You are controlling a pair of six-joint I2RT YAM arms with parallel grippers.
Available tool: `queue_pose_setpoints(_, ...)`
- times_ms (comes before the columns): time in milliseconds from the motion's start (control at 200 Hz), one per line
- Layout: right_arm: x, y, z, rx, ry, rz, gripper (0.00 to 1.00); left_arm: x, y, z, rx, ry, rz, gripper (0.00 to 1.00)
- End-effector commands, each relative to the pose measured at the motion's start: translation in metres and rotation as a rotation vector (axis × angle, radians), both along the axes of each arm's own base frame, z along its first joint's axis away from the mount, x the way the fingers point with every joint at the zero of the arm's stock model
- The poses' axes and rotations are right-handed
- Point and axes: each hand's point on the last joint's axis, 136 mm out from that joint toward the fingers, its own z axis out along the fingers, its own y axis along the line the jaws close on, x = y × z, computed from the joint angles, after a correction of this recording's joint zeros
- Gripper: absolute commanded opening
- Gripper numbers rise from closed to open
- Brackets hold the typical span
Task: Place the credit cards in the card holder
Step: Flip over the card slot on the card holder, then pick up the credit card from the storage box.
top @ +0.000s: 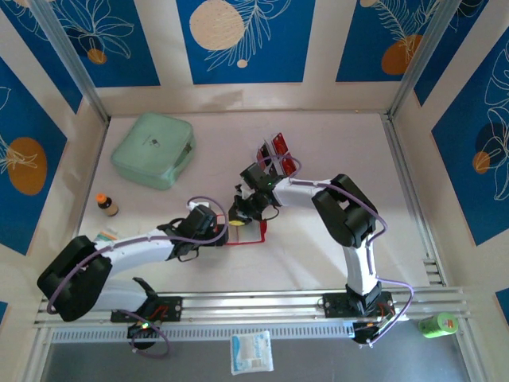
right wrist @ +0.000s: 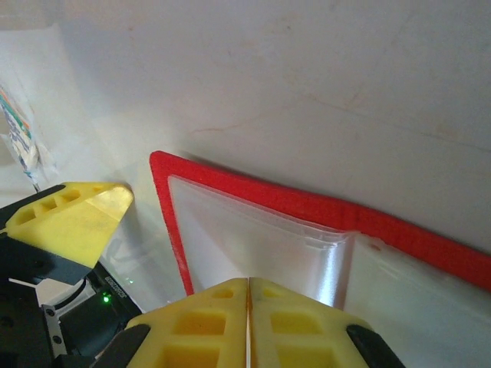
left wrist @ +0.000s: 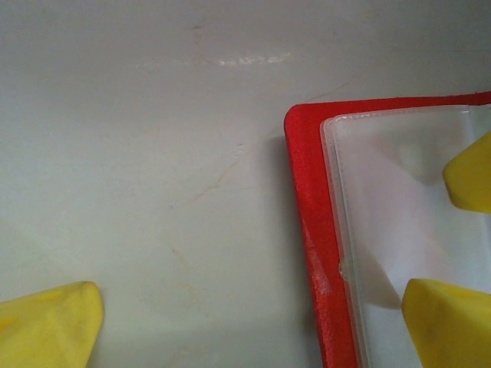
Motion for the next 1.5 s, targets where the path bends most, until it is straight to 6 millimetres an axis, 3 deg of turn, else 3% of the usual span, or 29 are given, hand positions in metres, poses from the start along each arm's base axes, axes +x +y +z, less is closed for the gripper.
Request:
queue_pose_setpoints(0, 0.010, -0.003, 0.036, 0.039, -0.052, 0.005, 0.11, 0.001, 0.006, -0.004, 0.026, 0.005, 0.010, 1.00)
queue_pose_setpoints(160, 0.035, -0.030, 0.064, 0.017, -0.139, -0.037, 0.13, -0.001, 0.009, -0.008, 0.043, 0.016, 0.018, 1.00)
queue_pose_setpoints(330, 0.066, -0.074, 0.080, -0.064, -0.226, -0.092, 0.18, -0.001, 0.013, -0.009, 0.061, 0.022, 0.030, 1.00)
queue_pose_setpoints(490, 0.092, -0.114, 0.089, -0.220, -0.335, -0.101, 0.23, -0.002, 0.015, -0.011, 0.070, 0.027, 0.034, 1.00)
queue_pose_setpoints(660, 0.112, -0.137, 0.092, -0.388, -0.423, -0.049, 0.27, -0.003, 0.016, -0.012, 0.076, 0.031, 0.034, 1.00)
queue_pose_setpoints(815, 0.130, -0.147, 0.093, -0.503, -0.475, -0.008, 0.28, -0.004, 0.017, -0.012, 0.075, 0.032, 0.035, 1.00)
queue_pose_setpoints(1030, 0.145, -0.151, 0.074, -0.613, -0.466, 0.060, 0.28, -0.004, 0.018, -0.012, 0.075, 0.030, 0.040, 1.00)
queue_pose_setpoints(1495, 0.152, -0.143, 0.055, -0.698, -0.468, 0.145, 0.28, -0.007, 0.021, -0.012, 0.072, 0.027, 0.047, 1.00)
